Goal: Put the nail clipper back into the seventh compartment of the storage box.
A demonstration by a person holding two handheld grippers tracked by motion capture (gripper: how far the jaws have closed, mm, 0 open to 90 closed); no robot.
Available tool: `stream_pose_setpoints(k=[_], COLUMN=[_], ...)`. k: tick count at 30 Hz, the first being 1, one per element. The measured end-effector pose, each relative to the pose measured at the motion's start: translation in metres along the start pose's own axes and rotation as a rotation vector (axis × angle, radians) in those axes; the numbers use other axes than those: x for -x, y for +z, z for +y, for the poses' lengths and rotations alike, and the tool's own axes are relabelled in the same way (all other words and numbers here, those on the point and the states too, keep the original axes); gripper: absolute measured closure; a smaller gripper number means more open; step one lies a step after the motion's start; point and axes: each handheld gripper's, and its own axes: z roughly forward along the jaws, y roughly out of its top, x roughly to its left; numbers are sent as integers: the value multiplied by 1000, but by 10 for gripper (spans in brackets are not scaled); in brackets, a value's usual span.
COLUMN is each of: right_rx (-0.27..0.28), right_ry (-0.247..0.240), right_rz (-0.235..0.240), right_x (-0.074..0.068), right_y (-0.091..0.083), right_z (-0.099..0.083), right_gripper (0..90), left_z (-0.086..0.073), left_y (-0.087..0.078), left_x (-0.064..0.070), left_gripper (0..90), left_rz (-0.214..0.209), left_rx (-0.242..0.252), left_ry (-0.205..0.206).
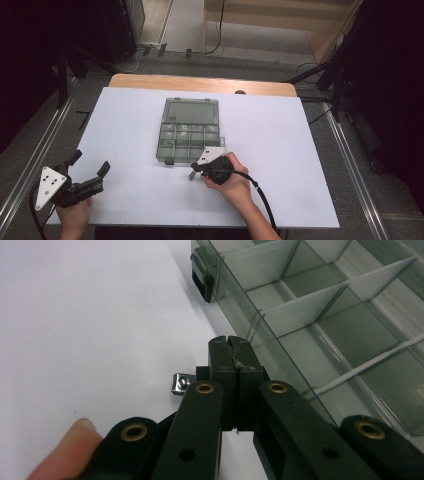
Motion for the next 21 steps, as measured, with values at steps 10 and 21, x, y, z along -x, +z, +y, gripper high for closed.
stream_pose_setpoints(k=[10, 21], right_rx=[-19, -58], right_ry=[-7, -28], right_rz=[8, 3], right_x=[5, 8], right_y=[17, 30], right_z=[0, -1], right_gripper=[900, 900], left_z=[0, 0], left_y=[0, 0], left_x=[0, 1], left_gripper=[72, 72], left_rz=[-1, -1], left_rx=[-1, 0], left_ry=[6, 7])
